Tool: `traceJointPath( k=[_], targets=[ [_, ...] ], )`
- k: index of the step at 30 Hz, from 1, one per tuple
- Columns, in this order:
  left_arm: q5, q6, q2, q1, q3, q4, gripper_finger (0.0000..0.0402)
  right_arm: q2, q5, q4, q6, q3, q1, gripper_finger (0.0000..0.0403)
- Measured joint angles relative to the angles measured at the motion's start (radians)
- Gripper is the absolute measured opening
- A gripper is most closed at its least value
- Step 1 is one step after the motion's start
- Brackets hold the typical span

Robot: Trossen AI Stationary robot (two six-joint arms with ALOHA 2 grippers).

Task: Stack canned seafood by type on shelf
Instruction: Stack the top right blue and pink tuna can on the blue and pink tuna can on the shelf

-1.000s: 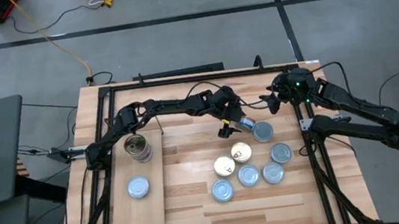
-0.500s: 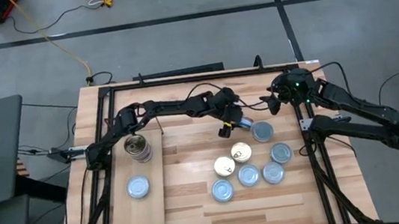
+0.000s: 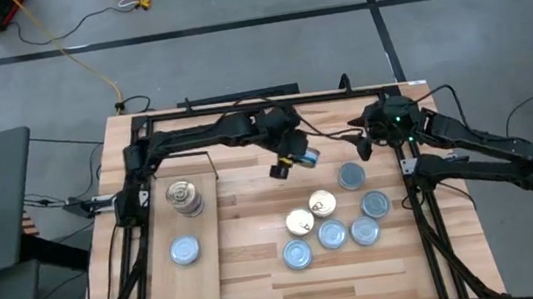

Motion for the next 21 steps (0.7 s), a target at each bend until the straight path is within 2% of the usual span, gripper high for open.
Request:
traceJointPath(
  k=[6,9,21],
  targets=[
    [-0.346,-0.017,-0.110,-0.156,0.000,-0.232,0.0185,0.000,0.001,0.017,0.005,0.000,0.037,0.0286],
    [-0.486,-0.100,-0.150,-0.230,0.000,-0.354,0.0185,0.000,0.004,0.035,0.015,0.000,0.036,0.0286],
    [-0.758,-0.686,-0.231,-0.451,0.000,-0.887,0.0185,0.000,0.006,0.165,0.035,0.000,0.070,0.0286]
  ],
)
